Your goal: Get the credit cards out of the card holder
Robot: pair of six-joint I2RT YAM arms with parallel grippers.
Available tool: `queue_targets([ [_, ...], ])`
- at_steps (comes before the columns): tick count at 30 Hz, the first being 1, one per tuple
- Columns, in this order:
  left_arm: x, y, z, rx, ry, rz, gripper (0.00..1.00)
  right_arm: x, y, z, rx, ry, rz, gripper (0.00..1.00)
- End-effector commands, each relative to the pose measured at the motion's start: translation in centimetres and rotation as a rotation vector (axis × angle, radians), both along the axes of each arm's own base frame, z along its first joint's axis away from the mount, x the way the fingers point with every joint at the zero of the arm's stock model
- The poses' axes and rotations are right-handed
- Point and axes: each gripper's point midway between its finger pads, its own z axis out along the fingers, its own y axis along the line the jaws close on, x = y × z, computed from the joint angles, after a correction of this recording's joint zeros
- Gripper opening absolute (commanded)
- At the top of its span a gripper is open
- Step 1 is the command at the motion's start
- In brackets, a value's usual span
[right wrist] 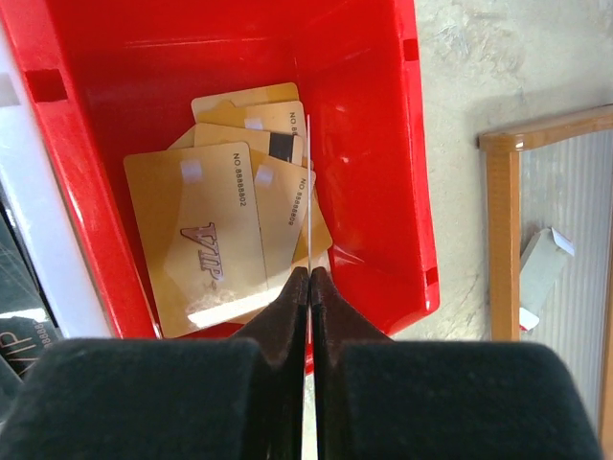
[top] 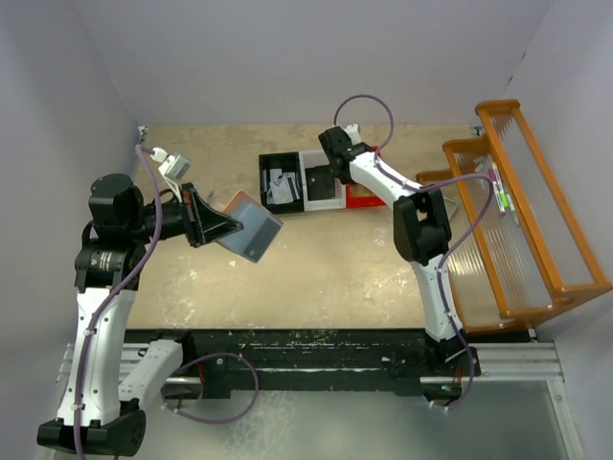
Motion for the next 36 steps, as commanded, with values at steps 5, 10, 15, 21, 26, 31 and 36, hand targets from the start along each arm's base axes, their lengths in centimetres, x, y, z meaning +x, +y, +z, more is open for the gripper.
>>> queue_targets([
  [5,-1.3,-0.2,4.0,-0.006,-0.143,-0.051,0.0,-0.1,2.5,3.8,0.112,-0.041,0.043,0.37],
  [10,-1.8,-0.4,4.9,-0.02,-0.165,-0.077,0.0,-1.4,4.9,9.4,0.342,-0.103,0.102,0.53],
  [15,-2.5,-0.8,6.0,-0.055,-0.178,-0.119,0.0,-5.2,8.8,17.3,0.679,-0.198,0.282,0.62],
  [21,-3.6,-1.3,7.6,-0.127,-0.153,-0.201,0.0,-17.0,16.0,26.3,1.238,-0.285,0.892,0.77],
  [26,-4.2,-1.6,8.4,-0.186,-0.108,-0.246,0.0,-27.0,17.4,29.5,1.519,-0.295,1.281,0.84],
  [31,-4.5,-1.6,8.8,-0.199,-0.096,-0.246,0.0,-32.0,18.5,30.4,1.599,-0.242,1.473,0.83],
  [36,-4.9,-1.6,8.9,-0.204,-0.087,-0.244,0.0,-36.0,18.2,31.8,1.708,-0.252,1.614,0.79],
])
